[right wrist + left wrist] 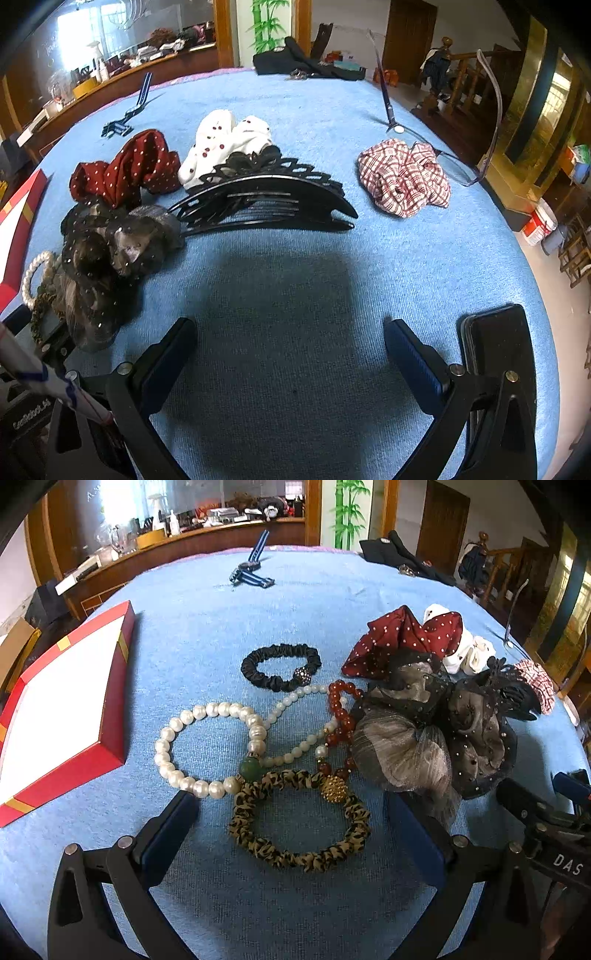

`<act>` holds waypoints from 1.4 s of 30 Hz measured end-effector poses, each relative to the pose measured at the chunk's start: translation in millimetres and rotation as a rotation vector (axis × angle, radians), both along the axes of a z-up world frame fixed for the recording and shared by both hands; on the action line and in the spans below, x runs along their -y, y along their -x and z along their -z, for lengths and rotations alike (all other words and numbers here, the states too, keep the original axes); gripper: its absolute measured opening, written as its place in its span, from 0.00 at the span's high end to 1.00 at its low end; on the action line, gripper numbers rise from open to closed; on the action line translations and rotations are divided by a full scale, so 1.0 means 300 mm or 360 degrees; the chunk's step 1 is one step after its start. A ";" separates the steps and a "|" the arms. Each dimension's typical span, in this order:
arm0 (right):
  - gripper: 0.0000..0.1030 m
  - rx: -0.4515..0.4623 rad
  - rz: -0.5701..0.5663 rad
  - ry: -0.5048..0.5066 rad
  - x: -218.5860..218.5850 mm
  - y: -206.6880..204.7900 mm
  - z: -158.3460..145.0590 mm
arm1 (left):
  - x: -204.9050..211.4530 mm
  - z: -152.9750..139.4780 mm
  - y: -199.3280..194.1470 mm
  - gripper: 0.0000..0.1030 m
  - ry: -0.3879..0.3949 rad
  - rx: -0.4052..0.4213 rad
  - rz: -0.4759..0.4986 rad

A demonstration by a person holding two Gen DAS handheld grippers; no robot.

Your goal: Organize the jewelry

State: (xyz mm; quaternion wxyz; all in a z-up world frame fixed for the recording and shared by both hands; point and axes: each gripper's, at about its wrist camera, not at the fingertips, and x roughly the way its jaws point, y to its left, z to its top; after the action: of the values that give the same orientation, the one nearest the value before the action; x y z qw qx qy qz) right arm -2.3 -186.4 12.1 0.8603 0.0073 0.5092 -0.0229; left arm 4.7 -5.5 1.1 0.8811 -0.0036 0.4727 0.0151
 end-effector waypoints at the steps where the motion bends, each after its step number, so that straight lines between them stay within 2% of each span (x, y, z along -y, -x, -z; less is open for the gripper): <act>1: 0.01 -0.0009 0.0005 0.0001 0.002 0.008 -0.006 | 0.000 -0.004 0.004 0.00 -0.0011 -0.0025 0.0007; 3: 0.01 0.0009 0.0001 -0.0012 0.005 0.036 -0.036 | -0.011 -0.033 0.031 0.01 -0.0029 -0.0027 0.0010; 7: 0.01 0.0048 -0.0017 -0.0005 -0.003 0.104 -0.138 | -0.042 -0.212 0.157 0.01 -0.0035 0.0171 0.0124; 10: 0.01 0.0049 -0.0033 -0.0036 -0.019 0.172 -0.284 | -0.085 -0.390 0.221 0.01 0.0008 0.0298 0.0175; 13: 0.01 0.0168 -0.0106 -0.0050 -0.049 0.241 -0.453 | -0.135 -0.571 0.258 0.00 -0.0050 0.0423 0.0167; 15: 0.01 0.0220 -0.0143 -0.0043 -0.077 0.278 -0.553 | -0.162 -0.646 0.268 0.00 -0.0034 0.0447 0.0143; 17: 0.01 0.0248 -0.0146 -0.0084 -0.088 0.297 -0.604 | -0.178 -0.704 0.275 0.00 -0.0037 0.0504 0.0113; 20: 0.01 0.0304 -0.0172 -0.0040 -0.137 0.310 -0.647 | -0.201 -0.713 0.265 0.00 -0.0021 0.0473 0.0092; 26: 0.01 0.0270 -0.0191 -0.0055 -0.182 0.301 -0.636 | -0.237 -0.678 0.276 0.00 0.0003 0.0391 0.0104; 42: 0.01 0.0290 -0.0169 -0.0068 -0.196 0.327 -0.669 | -0.234 -0.685 0.298 0.00 0.0031 0.0399 0.0162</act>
State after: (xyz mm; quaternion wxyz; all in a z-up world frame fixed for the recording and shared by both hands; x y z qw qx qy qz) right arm -100.3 -127.7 212.8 0.9027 0.0006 0.4288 0.0344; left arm -84.6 64.7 206.6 0.9328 0.0099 0.3587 -0.0348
